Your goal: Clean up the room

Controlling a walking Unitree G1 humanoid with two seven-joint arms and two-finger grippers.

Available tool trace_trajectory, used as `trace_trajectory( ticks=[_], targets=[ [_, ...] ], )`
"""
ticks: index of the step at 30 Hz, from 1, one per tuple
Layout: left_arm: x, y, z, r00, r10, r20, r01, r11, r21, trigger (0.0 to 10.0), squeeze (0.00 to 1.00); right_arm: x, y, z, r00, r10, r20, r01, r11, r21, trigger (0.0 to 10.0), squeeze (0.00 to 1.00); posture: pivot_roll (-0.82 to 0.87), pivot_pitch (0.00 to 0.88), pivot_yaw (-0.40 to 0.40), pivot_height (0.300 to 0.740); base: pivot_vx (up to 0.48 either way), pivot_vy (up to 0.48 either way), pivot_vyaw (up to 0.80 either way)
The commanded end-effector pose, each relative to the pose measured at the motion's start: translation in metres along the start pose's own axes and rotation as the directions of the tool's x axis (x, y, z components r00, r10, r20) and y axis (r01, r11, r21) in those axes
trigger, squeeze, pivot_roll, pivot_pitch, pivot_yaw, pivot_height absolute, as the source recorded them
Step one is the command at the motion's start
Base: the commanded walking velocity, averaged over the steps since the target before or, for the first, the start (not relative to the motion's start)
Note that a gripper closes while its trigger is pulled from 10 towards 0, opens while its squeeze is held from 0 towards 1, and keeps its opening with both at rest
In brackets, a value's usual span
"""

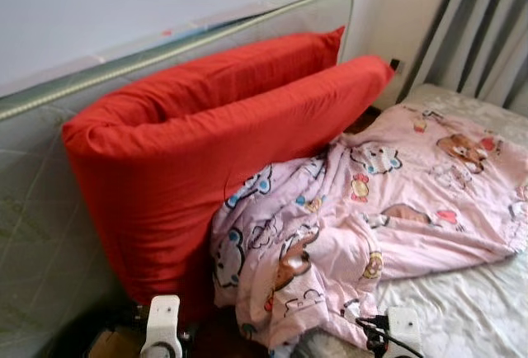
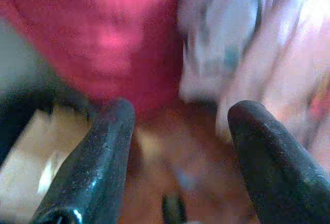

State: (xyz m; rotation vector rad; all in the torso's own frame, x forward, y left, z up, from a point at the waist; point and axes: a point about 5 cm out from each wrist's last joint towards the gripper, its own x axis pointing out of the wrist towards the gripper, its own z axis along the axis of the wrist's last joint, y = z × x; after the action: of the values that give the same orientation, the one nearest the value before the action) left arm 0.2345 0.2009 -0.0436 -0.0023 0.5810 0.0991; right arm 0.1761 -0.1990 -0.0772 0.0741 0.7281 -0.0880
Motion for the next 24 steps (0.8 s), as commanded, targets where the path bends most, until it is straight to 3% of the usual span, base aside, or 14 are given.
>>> trace_trajectory(
  ticks=[1,2,4,10,17,24],
  targets=[
    [0.005,0.004,0.025,0.993,0.008,0.117,-0.006,1.000,-0.017,10.0,0.00,0.000,0.000,0.002,1.000,-0.001,0.023,0.000,1.000,0.012,10.0,0.00,-0.10,0.000,-0.022,0.740,0.000,0.000,0.00],
    [0.006,0.003,0.037,0.982,0.003,0.187,0.001,1.000,-0.024,10.0,0.00,-0.001,0.000,0.002,0.999,-0.009,0.036,0.009,1.000,0.019,10.0,0.00,-0.09,0.000,-0.024,0.740,0.000,0.000,0.00],
    [0.006,0.003,0.043,0.974,-0.003,0.227,0.009,1.000,-0.028,10.0,0.00,-0.001,-0.001,0.002,0.999,-0.017,0.048,0.016,1.000,0.025,10.0,0.00,-0.10,0.000,-0.024,0.740,0.000,0.000,0.00],
    [-0.001,0.002,0.044,0.951,-0.022,0.308,0.026,1.000,-0.010,10.0,0.00,-0.003,0.000,0.004,0.995,-0.001,0.095,-0.002,1.000,0.031,10.0,0.00,-0.11,0.000,-0.017,0.740,0.000,0.000,0.00],
    [-0.014,0.005,0.033,0.941,-0.020,0.338,0.023,1.000,-0.004,10.0,0.00,-0.004,0.001,0.005,0.993,0.054,0.105,-0.054,0.999,-0.011,10.0,0.00,-0.11,0.000,-0.021,0.740,0.000,0.000,0.00],
    [-0.018,0.004,0.039,0.924,-0.018,0.382,0.024,1.000,-0.011,10.0,0.00,-0.005,0.001,0.006,0.990,0.067,0.126,-0.065,0.998,-0.019,10.0,0.00,-0.11,0.000,-0.027,0.740,0.000,0.000,0.00]
  ],
)
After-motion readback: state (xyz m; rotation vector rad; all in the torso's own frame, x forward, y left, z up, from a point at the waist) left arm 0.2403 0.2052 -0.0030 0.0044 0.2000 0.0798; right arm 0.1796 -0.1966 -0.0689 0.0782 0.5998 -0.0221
